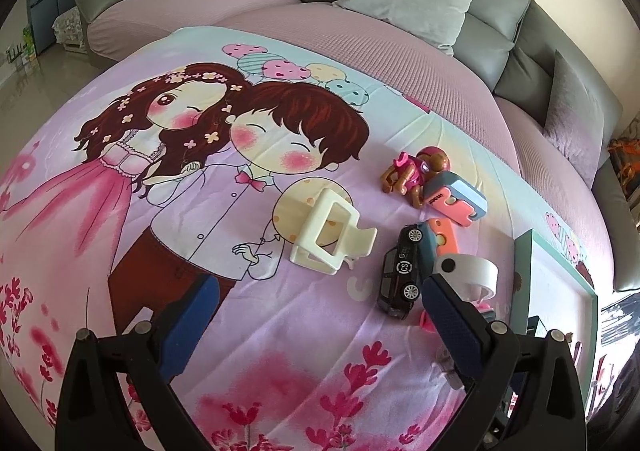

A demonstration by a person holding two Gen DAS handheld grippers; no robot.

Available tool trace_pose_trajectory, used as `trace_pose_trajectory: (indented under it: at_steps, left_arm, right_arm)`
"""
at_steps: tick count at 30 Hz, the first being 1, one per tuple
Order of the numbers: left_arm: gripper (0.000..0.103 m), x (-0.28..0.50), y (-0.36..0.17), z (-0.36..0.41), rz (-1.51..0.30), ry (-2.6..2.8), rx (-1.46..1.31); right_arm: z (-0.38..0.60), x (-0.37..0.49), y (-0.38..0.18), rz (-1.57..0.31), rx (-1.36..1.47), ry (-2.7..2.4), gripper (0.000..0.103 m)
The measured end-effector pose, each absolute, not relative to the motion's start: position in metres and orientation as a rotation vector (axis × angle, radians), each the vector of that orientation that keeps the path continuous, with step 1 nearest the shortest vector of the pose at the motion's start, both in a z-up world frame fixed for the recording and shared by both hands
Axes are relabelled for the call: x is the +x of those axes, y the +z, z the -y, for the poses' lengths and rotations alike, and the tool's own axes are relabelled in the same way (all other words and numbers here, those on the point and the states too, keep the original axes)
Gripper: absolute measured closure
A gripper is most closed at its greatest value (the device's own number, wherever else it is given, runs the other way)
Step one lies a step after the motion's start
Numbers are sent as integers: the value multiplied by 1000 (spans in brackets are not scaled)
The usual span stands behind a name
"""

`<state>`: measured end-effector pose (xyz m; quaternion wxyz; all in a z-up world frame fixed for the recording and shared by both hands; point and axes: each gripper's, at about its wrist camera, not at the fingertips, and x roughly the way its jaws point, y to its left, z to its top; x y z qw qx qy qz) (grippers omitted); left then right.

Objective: Organize rigid objects
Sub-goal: 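Grasp the white cube charger with the right tool while the left tool moves toward the black toy car, then grasp the cream plastic stand with the left tool while the right tool holds the white charger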

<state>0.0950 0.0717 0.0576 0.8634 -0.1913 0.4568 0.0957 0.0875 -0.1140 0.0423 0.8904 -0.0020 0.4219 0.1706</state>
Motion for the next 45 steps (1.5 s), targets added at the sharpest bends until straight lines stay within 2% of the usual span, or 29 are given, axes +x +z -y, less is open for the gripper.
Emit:
trace_pose_trajectory:
  at_steps: [8, 22, 25, 27, 41, 45]
  left_arm:
    - [2, 99, 57, -59, -971, 168, -381]
    - [2, 102, 53, -48, -994, 157, -344]
    - [2, 104, 48, -46, -1015, 140, -341]
    - [2, 105, 45, -44, -1032, 140, -326]
    - [2, 107, 35, -45, -1075, 147, -300]
    - [2, 107, 31, -48, -1086, 154, -302]
  right_arm:
    - [130, 84, 49, -883, 8, 327, 57]
    - [122, 81, 29, -1003, -99, 334, 57]
    - [118, 78, 27, -1005, -130, 348, 50]
    - [114, 76, 26, -1006, -142, 365, 41]
    - [94, 67, 13, -984, -318, 313, 39]
    - [97, 67, 14, -986, -309, 311, 42]
